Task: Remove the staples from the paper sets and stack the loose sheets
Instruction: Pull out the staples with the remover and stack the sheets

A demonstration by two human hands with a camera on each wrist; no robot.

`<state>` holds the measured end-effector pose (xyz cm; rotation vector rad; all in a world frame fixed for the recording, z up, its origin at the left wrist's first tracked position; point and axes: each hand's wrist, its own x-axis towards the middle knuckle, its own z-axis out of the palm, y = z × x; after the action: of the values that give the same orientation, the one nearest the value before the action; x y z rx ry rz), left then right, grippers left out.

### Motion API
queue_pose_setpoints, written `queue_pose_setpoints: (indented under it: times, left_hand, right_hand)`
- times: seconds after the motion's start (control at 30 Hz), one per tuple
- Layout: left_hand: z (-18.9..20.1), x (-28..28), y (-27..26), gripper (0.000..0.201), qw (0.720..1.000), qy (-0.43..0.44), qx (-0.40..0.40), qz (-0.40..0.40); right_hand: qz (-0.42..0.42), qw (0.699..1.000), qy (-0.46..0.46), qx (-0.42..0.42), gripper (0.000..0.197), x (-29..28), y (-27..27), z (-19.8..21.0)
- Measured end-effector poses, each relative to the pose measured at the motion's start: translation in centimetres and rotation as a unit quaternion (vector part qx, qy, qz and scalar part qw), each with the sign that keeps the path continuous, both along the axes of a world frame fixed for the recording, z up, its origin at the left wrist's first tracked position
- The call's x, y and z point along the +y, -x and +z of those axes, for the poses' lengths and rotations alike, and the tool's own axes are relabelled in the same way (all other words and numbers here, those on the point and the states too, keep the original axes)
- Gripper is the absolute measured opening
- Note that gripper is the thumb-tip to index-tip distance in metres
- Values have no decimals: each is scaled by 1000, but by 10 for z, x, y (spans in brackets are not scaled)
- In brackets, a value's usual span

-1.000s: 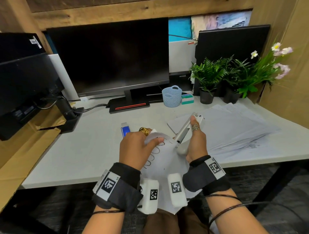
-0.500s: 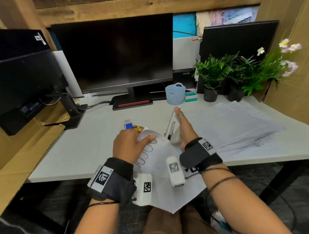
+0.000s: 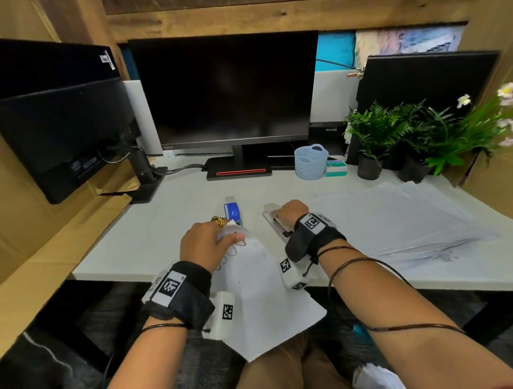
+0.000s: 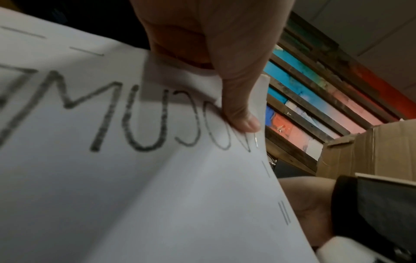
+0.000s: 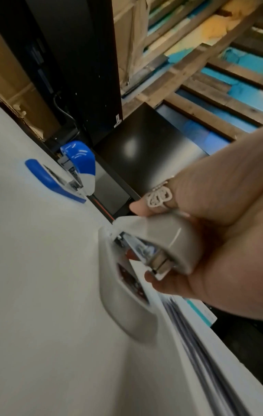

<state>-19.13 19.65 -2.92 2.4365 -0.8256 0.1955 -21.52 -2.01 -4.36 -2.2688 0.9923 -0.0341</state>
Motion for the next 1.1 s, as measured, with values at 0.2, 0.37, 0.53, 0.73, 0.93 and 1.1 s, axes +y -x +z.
queue_pose_setpoints:
  times: [0.2,0.37,0.53,0.73,0.93,1.1]
  left_hand:
    - [5,7,-2,57,990,130,37,34]
    - [5,-8,0,53,981,194,-7,-30]
    - [8,-24,14,78,951,-24,-262,-161]
    - [1,-44,38,22,901,7,-387,-196]
    - [-19,-53,48,14,837,213,-443,-240]
    - [-17,-61,54,18,815,262,-458,-237]
  right_hand:
    - [123,974,-35,-186,50,25,61,26]
    - [194,952,-63,-229,20,30,101,6]
    - [153,925,47,-344,25,23,129,-8]
    - [125,849,305,-412,16,23,156,-11]
    - [146,750,409,-499,20,16,180,-20]
    - [140,711,441,-530,33,16,185,-29]
